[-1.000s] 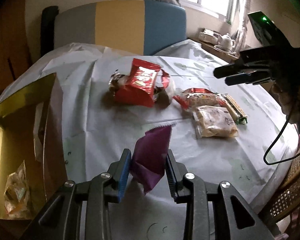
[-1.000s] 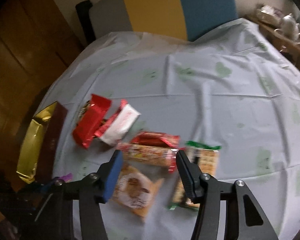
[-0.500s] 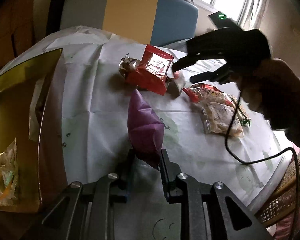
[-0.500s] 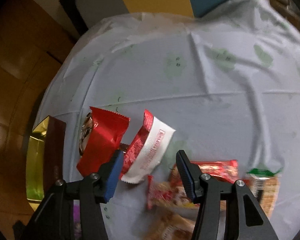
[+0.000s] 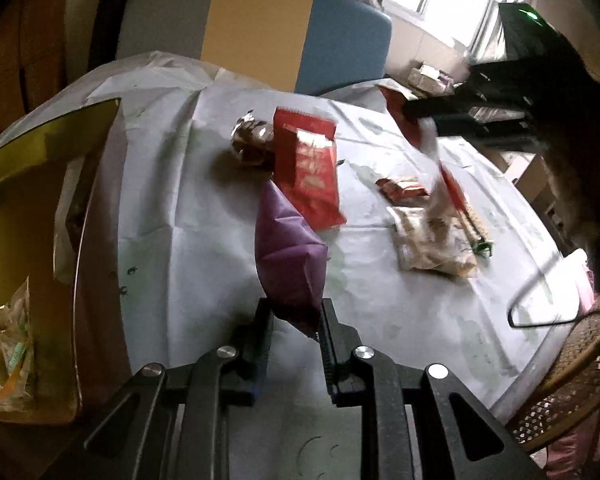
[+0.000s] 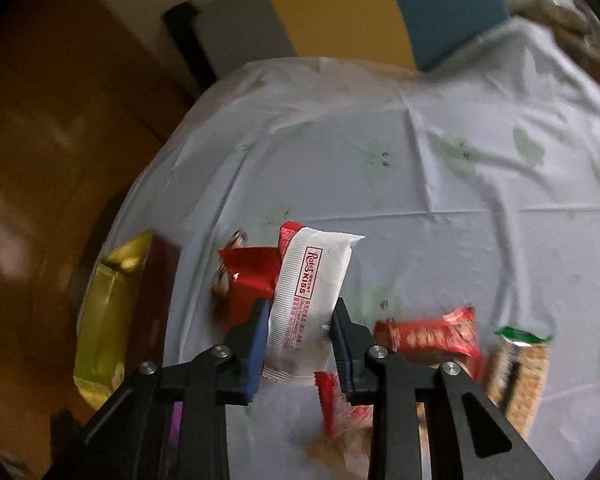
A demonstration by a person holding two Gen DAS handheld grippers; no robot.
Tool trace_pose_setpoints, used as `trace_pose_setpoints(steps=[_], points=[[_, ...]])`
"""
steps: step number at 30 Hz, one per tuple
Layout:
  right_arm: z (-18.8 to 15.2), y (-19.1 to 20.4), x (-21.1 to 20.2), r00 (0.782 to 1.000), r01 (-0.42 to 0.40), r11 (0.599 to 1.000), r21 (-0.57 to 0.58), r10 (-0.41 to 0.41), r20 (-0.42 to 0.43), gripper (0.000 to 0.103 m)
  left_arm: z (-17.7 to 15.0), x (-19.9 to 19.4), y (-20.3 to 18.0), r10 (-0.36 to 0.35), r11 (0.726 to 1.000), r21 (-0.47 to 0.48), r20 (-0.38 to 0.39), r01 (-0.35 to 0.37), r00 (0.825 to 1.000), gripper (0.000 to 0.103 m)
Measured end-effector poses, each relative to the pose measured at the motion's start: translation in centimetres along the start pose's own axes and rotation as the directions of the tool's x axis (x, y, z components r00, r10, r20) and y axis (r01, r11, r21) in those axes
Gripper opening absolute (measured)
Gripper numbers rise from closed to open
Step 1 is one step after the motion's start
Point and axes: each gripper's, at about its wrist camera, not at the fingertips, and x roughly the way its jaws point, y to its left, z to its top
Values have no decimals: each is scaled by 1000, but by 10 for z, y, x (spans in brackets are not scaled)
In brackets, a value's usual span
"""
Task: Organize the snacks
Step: 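Drop the purple candy into the gold box with the left tool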
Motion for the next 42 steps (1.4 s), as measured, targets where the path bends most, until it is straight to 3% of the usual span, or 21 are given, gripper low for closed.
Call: trace_pose_setpoints(steps=[6,14,18,23,30,35,42], points=[[-41,9,-30,1000,-13,997,-82,13,5,30,8,-21,-3,-51,999,-2,62,51,997,22],[-91,17,1,994,13,988,-152,-29,-102,30,21,-58,9,-69,995,-66,128,78,989,22],[-107,26,17,989,22,983,-183,-48,-139,30,36,-81,34,-51,985,-154,183,80,982,22],[-117,25,30,983,31,982,-184,-63,-172,31,59,-97,79,62,966,-259,208,-6,976,23],[-117,21,32,986,28,985,-168,-55,-159,31,92,-80,138,143,940,-330,148,-87,979,30],[-120,23,31,988,24,989,-148,-46,-146,31,75,-87,150,169,921,-378,163,-97,972,34],[-121,22,30,991,26,990,-139,-44,-127,32,36,-92,142,244,910,-371,111,-188,963,36]])
